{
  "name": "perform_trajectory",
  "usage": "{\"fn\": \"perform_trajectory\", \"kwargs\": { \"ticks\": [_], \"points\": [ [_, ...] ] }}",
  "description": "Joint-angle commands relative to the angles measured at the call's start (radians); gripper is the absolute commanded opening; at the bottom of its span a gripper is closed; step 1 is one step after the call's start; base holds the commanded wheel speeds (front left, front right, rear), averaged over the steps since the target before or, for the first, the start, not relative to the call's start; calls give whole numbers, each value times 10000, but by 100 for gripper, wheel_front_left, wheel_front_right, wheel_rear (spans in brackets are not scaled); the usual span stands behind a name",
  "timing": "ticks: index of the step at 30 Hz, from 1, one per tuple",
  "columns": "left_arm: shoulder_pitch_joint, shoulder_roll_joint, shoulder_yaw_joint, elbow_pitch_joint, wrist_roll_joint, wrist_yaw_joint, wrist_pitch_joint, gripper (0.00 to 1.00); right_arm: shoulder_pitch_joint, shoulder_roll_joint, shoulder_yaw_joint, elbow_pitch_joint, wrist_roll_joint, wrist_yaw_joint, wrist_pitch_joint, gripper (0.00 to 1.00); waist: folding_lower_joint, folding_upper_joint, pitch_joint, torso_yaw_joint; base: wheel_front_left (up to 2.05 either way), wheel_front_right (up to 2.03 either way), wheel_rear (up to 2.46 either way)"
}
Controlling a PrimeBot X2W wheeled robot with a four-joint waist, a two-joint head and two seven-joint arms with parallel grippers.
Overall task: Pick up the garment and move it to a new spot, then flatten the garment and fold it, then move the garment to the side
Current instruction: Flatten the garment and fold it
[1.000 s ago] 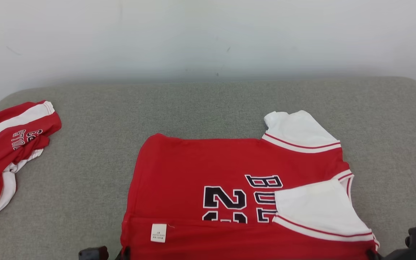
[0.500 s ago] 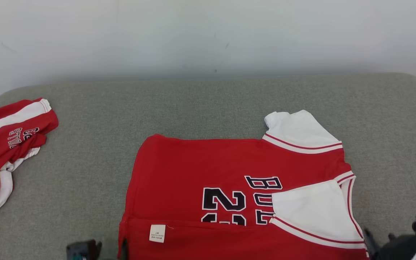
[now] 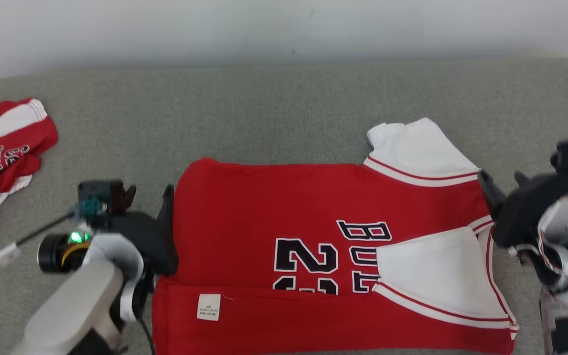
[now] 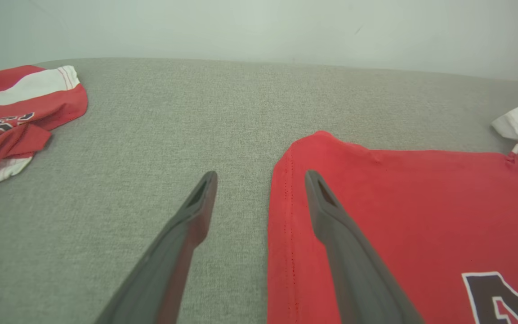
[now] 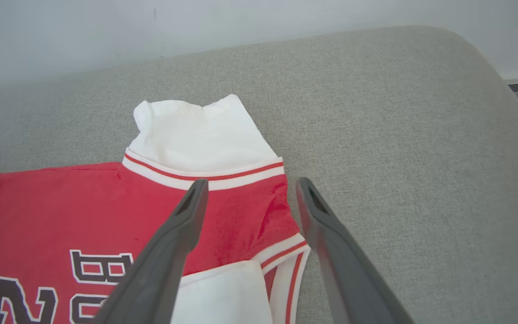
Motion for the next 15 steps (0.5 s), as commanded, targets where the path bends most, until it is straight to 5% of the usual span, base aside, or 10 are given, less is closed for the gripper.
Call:
{"fn": "perform_trajectory", "kwargs": {
  "ticks": [1,15],
  "points": [
    [-398,-104,-51,225,81,-162,97,100,-437,-194,193,287,44,-17,-69,100,-1,-1,568,-101,0,0,0],
    [-3179,-730,-659,3096,536,-1469,792,100,-4370,-913,2516,4140,23,-17,-1255,100,-1,-1,2069,-513,0,0,0]
  ]
}}
